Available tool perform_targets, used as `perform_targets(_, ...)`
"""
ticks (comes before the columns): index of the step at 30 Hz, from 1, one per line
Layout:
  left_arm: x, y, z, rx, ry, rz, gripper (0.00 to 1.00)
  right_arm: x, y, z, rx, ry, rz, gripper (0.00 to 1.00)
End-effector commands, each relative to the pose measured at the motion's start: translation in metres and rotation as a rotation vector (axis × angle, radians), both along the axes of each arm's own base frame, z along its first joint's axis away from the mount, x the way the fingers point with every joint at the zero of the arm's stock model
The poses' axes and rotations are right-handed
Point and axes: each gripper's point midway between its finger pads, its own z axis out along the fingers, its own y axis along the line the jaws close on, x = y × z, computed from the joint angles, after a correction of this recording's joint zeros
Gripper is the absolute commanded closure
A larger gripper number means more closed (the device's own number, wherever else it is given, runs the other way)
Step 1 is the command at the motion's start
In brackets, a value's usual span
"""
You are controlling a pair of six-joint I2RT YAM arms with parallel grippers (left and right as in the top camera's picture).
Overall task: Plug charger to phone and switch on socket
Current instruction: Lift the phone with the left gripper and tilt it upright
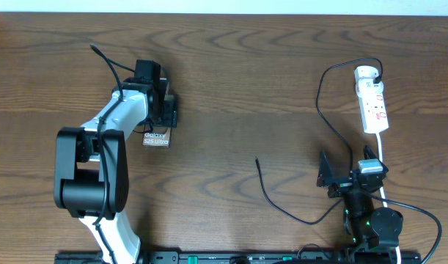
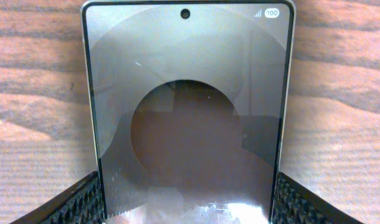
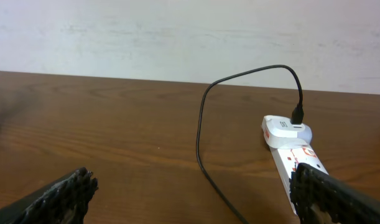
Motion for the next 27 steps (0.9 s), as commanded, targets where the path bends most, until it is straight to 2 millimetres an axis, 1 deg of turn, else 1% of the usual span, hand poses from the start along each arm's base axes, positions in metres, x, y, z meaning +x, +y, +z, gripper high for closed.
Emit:
perform_targets(1,0.009,-0.009,0.041,-0.058,-0.097,-0.012,0.87,0.0,0.001,0.0,-0.008,-0.001,0.005,0.01)
perform_targets(5,0.01,-0.019,0.071,-0.12,-0.158,-0.032,0.88,0.0,0.001,0.0,-0.008,-0.001,0.005,0.01)
perform_targets(6,0.011,-0.021,0.083,-0.131,-0.187,-0.036,0.9,0.0,0.001,0.0,-0.008,-0.001,0.005,0.01)
perform_targets(7,0.011,-0.022,0.091,-0.136,-0.207,-0.038,0.91,0.0,0.001,0.0,-0.008,-0.001,0.005,0.01)
perform_targets(8,0.011,-0.024,0.109,-0.153,-0.248,-0.044,0.92,0.0,0.001,0.0,-0.008,-0.001,0.005,0.01)
perform_targets(10,0.01,-0.024,0.127,-0.165,-0.291,-0.025,0.93,0.0,0.001,0.0,-0.008,-0.001,0.005,0.01)
perform_targets(11,0.007,-0.024,0.145,-0.186,-0.327,0.005,0.93,0.0,0.001,0.0,-0.008,-0.001,0.005,0.01)
perform_targets(12,0.004,-0.024,0.155,-0.198,-0.342,0.028,0.92,0.0,0.001,0.0,-0.008,-0.001,0.005,0.01)
perform_targets(15,-0.006,-0.023,0.177,-0.239,-0.373,0.104,0.92,0.0,0.001,0.0,-0.008,-0.001,0.005,0.01)
perform_targets(20,-0.026,-0.022,0.21,-0.358,-0.392,0.314,0.92,0.0,0.001,0.0,-0.008,-0.001,0.005,0.01)
perform_targets(23,-0.039,-0.035,0.227,-0.5,-0.368,0.408,0.93,0.0,0.001,0.0,-0.008,-0.001,0.005,0.01)
perform_targets(27,-0.053,-0.061,0.247,-0.736,-0.271,0.514,0.93,0.0,0.001,0.0,-0.008,-0.001,0.005,0.01)
